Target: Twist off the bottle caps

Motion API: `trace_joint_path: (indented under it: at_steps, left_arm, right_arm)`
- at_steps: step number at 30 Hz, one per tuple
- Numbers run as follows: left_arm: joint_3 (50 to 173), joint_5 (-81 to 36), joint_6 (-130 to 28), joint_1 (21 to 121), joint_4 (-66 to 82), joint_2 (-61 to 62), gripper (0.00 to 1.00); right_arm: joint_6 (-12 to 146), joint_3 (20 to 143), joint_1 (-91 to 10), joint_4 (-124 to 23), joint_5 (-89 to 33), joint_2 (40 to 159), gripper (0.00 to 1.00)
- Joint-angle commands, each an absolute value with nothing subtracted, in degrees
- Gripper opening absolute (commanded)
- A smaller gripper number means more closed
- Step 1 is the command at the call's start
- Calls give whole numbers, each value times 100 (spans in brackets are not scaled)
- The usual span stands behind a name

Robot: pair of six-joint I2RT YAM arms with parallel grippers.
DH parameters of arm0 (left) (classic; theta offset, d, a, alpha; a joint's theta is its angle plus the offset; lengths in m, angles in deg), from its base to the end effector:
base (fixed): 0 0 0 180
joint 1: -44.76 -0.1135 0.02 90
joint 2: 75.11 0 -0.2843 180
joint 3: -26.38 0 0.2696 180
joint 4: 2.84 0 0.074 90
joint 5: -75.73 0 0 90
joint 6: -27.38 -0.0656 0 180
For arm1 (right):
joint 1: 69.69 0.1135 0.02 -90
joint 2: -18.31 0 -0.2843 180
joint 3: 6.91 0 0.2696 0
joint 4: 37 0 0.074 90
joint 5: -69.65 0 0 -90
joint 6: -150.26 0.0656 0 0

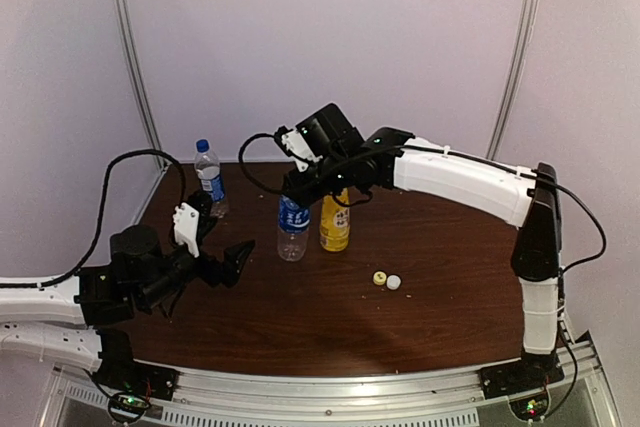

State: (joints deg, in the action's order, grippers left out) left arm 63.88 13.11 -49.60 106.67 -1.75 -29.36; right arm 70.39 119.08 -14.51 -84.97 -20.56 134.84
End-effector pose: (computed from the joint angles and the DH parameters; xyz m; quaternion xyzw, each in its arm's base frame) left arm 0.1297 -0.1789 0.2570 0.1671 0.7377 -0.2393 0.6088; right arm 0.2980 0.4288 0.3253 -0.3458 0.8317 0.2358 0.3648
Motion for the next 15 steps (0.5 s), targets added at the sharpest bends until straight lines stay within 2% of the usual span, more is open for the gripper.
trace_joint_path:
  at_steps: [1, 10, 15]
  left_arm:
    - [6456, 1599, -4869, 10645, 4, -3060, 98]
    - [6497, 1760, -4829, 10644, 81, -3074, 98]
    - [6762, 1695, -4880, 10642, 506, -3012, 98]
  right_arm:
    - [6778, 12527, -1476, -8941, -1622, 13878, 5]
    - [6637, 12607, -1480, -9040, -1543, 14180, 13]
    - [6632, 12653, -1484, -9112, -1573, 14293, 26]
